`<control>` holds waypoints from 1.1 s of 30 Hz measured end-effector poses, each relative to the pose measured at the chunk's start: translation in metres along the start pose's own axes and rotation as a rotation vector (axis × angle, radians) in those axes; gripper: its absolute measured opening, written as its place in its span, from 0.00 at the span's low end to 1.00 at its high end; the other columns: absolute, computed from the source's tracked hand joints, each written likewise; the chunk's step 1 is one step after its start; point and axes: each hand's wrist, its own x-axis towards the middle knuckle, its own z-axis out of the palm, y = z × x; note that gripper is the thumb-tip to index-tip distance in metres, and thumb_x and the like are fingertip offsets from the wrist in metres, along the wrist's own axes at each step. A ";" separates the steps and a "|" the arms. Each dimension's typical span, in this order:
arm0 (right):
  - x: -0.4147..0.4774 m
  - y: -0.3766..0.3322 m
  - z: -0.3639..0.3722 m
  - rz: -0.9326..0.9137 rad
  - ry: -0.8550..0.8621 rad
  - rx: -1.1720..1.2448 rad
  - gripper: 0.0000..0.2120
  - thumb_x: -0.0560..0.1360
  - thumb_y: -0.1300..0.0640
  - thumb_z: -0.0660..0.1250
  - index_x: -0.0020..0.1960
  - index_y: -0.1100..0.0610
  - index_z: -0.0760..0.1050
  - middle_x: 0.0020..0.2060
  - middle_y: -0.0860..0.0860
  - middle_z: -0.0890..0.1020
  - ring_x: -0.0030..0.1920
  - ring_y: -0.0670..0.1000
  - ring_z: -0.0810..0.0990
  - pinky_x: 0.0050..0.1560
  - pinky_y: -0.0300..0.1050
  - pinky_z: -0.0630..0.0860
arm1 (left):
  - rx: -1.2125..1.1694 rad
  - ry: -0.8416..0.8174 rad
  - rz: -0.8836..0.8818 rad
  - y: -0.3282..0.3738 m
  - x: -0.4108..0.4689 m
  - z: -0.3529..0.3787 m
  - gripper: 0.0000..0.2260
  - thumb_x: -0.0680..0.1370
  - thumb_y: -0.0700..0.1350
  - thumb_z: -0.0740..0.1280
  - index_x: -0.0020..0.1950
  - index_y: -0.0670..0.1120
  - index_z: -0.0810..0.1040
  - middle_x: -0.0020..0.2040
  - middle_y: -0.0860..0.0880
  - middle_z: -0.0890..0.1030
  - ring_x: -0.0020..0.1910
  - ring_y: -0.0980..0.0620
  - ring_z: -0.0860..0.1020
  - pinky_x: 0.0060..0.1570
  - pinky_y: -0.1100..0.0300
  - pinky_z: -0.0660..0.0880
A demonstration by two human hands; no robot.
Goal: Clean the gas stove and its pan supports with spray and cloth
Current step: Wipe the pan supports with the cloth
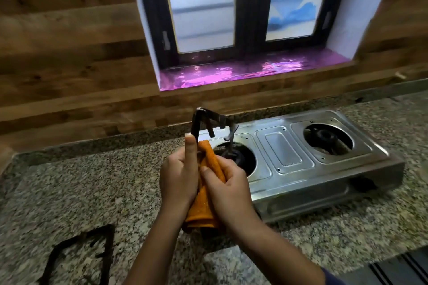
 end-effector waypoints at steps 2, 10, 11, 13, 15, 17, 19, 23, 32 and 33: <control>-0.001 0.000 -0.010 -0.137 0.052 -0.101 0.04 0.77 0.59 0.66 0.49 0.55 0.80 0.46 0.52 0.78 0.47 0.47 0.79 0.50 0.41 0.77 | -0.026 0.005 0.073 0.013 0.004 0.013 0.29 0.73 0.72 0.54 0.28 0.48 0.70 0.22 0.52 0.71 0.25 0.55 0.69 0.29 0.55 0.66; 0.015 -0.003 -0.121 -0.384 0.012 -0.327 0.16 0.74 0.69 0.65 0.57 0.54 0.81 0.47 0.49 0.74 0.49 0.43 0.76 0.49 0.29 0.71 | -0.120 0.042 0.193 0.062 0.011 0.118 0.19 0.79 0.56 0.62 0.29 0.52 0.68 0.23 0.55 0.69 0.24 0.58 0.66 0.28 0.57 0.62; 0.019 0.002 -0.142 -0.395 0.000 -0.351 0.17 0.74 0.69 0.66 0.57 0.54 0.81 0.46 0.49 0.74 0.49 0.44 0.76 0.49 0.29 0.71 | -0.126 0.028 0.201 0.067 0.009 0.135 0.19 0.79 0.56 0.62 0.30 0.51 0.67 0.23 0.56 0.69 0.24 0.58 0.66 0.28 0.56 0.62; 0.029 0.011 -0.190 -0.379 -0.019 -0.368 0.18 0.73 0.70 0.67 0.57 0.53 0.82 0.46 0.50 0.76 0.49 0.44 0.77 0.49 0.31 0.71 | -0.102 0.007 0.235 0.075 0.004 0.173 0.20 0.79 0.58 0.60 0.32 0.47 0.69 0.24 0.54 0.68 0.26 0.57 0.67 0.29 0.54 0.64; 0.035 0.028 -0.244 -0.314 -0.039 -0.377 0.18 0.72 0.69 0.68 0.56 0.51 0.83 0.46 0.50 0.77 0.50 0.46 0.78 0.51 0.35 0.72 | -0.073 0.010 0.262 0.080 -0.001 0.210 0.22 0.78 0.59 0.57 0.33 0.45 0.70 0.24 0.50 0.68 0.27 0.54 0.69 0.29 0.57 0.64; 0.036 0.052 -0.306 -0.208 -0.098 -0.458 0.18 0.72 0.68 0.68 0.53 0.48 0.84 0.46 0.49 0.77 0.51 0.47 0.79 0.52 0.40 0.74 | -0.084 0.008 0.267 0.083 -0.004 0.245 0.24 0.79 0.59 0.54 0.31 0.42 0.69 0.25 0.44 0.70 0.26 0.49 0.70 0.30 0.52 0.65; 0.031 0.083 -0.360 -0.054 -0.190 -0.564 0.18 0.74 0.66 0.69 0.51 0.42 0.83 0.46 0.44 0.77 0.50 0.45 0.79 0.52 0.40 0.74 | -0.100 0.001 0.248 0.083 -0.003 0.269 0.27 0.80 0.59 0.53 0.31 0.38 0.68 0.26 0.39 0.70 0.26 0.43 0.70 0.29 0.47 0.65; 0.027 0.141 -0.452 0.196 -0.224 -0.840 0.21 0.71 0.62 0.67 0.47 0.33 0.79 0.47 0.40 0.76 0.49 0.41 0.77 0.48 0.30 0.69 | -0.207 -0.028 0.115 0.086 -0.012 0.321 0.29 0.82 0.58 0.54 0.29 0.37 0.67 0.24 0.42 0.70 0.25 0.43 0.71 0.28 0.52 0.67; 0.055 0.153 -0.508 0.324 -0.214 -0.807 0.08 0.73 0.53 0.73 0.51 0.44 0.82 0.48 0.39 0.83 0.49 0.36 0.80 0.55 0.38 0.77 | -0.391 -0.119 -0.491 0.071 -0.036 0.389 0.25 0.82 0.59 0.54 0.32 0.45 0.69 0.21 0.49 0.67 0.20 0.52 0.64 0.23 0.63 0.61; 0.062 0.142 -0.507 0.278 -0.111 -0.722 0.08 0.73 0.55 0.73 0.49 0.44 0.81 0.46 0.39 0.83 0.47 0.36 0.80 0.52 0.37 0.78 | -0.394 -0.119 -0.529 0.071 -0.038 0.391 0.24 0.82 0.59 0.54 0.33 0.45 0.69 0.21 0.50 0.66 0.20 0.53 0.64 0.21 0.64 0.60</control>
